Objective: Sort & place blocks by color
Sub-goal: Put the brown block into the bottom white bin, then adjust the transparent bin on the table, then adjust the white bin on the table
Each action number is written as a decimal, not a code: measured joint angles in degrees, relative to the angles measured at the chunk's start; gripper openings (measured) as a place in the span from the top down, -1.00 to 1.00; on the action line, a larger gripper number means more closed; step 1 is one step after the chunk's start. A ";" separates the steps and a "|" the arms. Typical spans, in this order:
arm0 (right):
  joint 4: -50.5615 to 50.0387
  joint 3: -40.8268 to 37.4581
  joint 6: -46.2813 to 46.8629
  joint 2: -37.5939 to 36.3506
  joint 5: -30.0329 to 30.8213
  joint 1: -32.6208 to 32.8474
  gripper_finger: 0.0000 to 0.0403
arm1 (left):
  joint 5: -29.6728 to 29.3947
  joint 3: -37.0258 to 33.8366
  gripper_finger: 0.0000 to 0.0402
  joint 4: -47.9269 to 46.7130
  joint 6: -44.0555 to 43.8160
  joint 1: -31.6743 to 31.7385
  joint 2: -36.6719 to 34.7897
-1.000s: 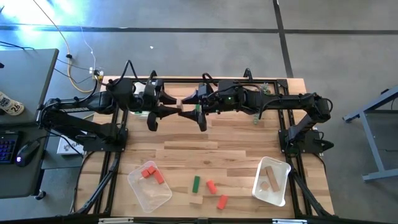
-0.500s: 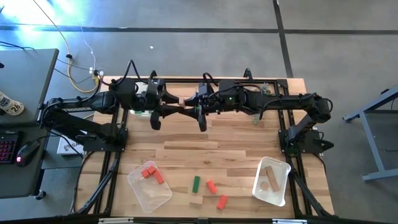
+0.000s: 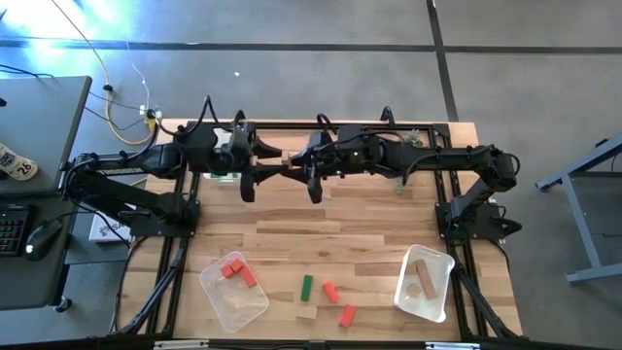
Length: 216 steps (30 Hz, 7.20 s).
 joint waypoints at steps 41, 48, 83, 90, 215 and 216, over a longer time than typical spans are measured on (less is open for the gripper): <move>-73.84 -0.61 67.63 0.04 21.74 29.84 0.47 | 0.18 0.00 -0.03 -10.09 5.25 -0.02 0.00; -81.42 -0.59 71.42 0.04 17.36 37.28 0.47 | -0.43 0.00 -0.03 -10.92 0.06 -0.02 0.00; -62.17 -21.98 88.88 0.07 10.25 63.33 0.35 | -16.26 0.00 -0.03 -13.38 -26.90 -17.62 15.54; -60.64 -23.10 88.76 0.09 10.34 63.28 0.27 | -16.75 -0.02 -0.03 -12.32 -31.41 -21.33 22.03; -52.74 -22.91 75.79 -9.97 21.87 48.36 0.04 | -12.63 0.07 -0.03 -23.16 -35.71 -21.58 18.05; -52.19 -22.91 73.97 -9.88 20.77 47.38 0.04 | -13.00 0.04 -0.03 -24.05 -35.84 -21.45 17.66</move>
